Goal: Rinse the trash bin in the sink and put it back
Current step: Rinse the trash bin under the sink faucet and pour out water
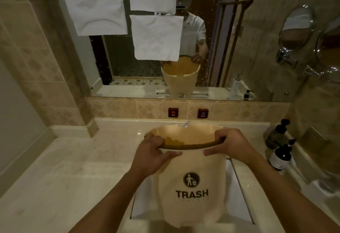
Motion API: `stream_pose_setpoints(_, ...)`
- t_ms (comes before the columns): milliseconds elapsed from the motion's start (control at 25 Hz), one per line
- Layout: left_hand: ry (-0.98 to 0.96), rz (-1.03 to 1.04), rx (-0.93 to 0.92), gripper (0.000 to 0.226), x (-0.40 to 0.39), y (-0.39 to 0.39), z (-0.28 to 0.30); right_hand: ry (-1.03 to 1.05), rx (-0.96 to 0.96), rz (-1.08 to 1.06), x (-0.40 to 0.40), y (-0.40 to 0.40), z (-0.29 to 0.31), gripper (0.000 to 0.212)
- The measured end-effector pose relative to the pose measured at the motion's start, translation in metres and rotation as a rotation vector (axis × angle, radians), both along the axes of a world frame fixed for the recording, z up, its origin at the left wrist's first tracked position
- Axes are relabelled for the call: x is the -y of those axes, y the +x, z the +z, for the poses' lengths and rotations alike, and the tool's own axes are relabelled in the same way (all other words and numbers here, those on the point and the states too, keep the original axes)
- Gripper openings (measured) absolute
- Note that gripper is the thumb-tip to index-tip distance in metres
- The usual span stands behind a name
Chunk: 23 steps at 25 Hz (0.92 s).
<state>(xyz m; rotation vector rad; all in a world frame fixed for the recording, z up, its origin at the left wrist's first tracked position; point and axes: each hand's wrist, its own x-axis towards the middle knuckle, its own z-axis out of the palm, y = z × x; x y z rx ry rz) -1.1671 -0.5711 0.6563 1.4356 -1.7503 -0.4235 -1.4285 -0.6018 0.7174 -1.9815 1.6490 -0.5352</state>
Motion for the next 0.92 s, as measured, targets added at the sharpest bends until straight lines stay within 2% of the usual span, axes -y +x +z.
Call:
stream_pose_setpoints(160, 0.232, -0.042, -0.207, 0.019, -0.007, -0.017, -0.026, -0.037, -0.073, 0.006, 0.006, -0.001, 0.013, 0.043)
stream_pose_setpoints(280, 0.156, -0.040, -0.040, 0.031, -0.001, -0.017, -0.018, 0.013, -0.016, -0.010, 0.004, -0.009, 0.000, 0.043)
stream_pose_setpoints(360, 0.098, -0.078, 0.005, 0.036, 0.012, -0.012, -0.001, 0.038, 0.044, -0.032, -0.003, -0.012, -0.007, 0.040)
stream_pose_setpoints(440, 0.110, -0.059, -0.041, 0.028, 0.013, -0.012, 0.001, 0.009, 0.024, -0.021, 0.000, -0.009, -0.006, 0.041)
stream_pose_setpoints(560, 0.270, -0.044, -0.174, 0.022, -0.015, -0.016, -0.014, -0.029, -0.032, 0.051, 0.008, 0.005, 0.002, 0.047)
stream_pose_setpoints(760, 0.186, 0.035, -0.010, 0.035, 0.010, 0.003, 0.010, 0.066, 0.109, 0.042, 0.007, 0.004, -0.013, 0.041)
stream_pose_setpoints(920, 0.308, 0.034, -0.195, 0.031, -0.004, -0.001, -0.013, 0.053, 0.062, 0.066, 0.019, 0.010, -0.010, 0.042)
